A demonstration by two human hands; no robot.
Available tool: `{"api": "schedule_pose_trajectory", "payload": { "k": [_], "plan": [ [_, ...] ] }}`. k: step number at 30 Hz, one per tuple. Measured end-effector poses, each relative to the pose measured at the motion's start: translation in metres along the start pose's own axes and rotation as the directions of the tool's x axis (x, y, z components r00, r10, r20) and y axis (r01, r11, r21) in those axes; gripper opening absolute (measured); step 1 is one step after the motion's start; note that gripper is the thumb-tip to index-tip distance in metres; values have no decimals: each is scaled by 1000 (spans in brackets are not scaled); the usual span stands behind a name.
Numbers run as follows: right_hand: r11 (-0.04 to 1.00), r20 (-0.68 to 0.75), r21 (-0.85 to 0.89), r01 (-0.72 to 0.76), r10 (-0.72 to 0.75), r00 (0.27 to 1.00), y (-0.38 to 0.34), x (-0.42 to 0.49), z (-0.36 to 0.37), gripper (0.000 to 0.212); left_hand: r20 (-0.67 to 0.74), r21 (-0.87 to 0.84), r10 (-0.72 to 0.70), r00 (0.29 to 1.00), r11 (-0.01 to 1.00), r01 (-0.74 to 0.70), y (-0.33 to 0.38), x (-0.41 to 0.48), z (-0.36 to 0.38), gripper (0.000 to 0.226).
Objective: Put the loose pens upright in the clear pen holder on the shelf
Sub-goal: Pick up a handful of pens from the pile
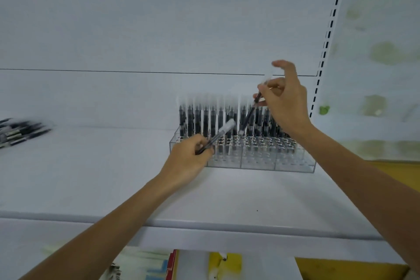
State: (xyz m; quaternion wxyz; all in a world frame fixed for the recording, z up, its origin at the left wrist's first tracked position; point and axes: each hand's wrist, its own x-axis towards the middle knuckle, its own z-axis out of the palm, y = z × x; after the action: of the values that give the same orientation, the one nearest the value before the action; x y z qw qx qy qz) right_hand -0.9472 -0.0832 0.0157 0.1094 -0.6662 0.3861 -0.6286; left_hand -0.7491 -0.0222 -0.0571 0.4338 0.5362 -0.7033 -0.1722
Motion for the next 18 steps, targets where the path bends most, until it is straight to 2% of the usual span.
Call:
{"api": "schedule_pose_trajectory", "payload": {
  "k": [5, 8, 10, 11, 13, 16, 18],
  "plan": [
    [992, 68, -89, 92, -86, 994, 6, -10, 9, 35, -67, -31, -27, 997, 999, 25, 2, 3, -1, 25],
    [941, 278, -277, 194, -114, 954, 6, -18, 16, 39, -102, -63, -44, 994, 997, 37, 4, 5, -1, 27],
    [856, 435, -428, 289, -86, 897, 9, -26, 22, 46, -120, -79, -60, 991, 996, 51, 5, 7, -1, 28],
    [820, 459, -479, 313, -70, 886, 10, -29, 24, 49, -124, -88, -67, 990, 994, 56, 5, 7, 0, 27],
    [816, 407, -503, 286, -69, 911, 11, -30, 23, 51, -129, -103, -73, 989, 993, 60, 7, 6, 1, 26],
    [859, 238, -449, 248, -152, 959, 7, -27, 17, 47, -140, -126, -74, 987, 990, 57, 10, 5, 4, 23],
    [946, 213, -299, 122, -58, 975, -1, -28, 15, 38, -141, -138, -44, 989, 990, 25, 16, 6, 8, 22]
  ]
}}
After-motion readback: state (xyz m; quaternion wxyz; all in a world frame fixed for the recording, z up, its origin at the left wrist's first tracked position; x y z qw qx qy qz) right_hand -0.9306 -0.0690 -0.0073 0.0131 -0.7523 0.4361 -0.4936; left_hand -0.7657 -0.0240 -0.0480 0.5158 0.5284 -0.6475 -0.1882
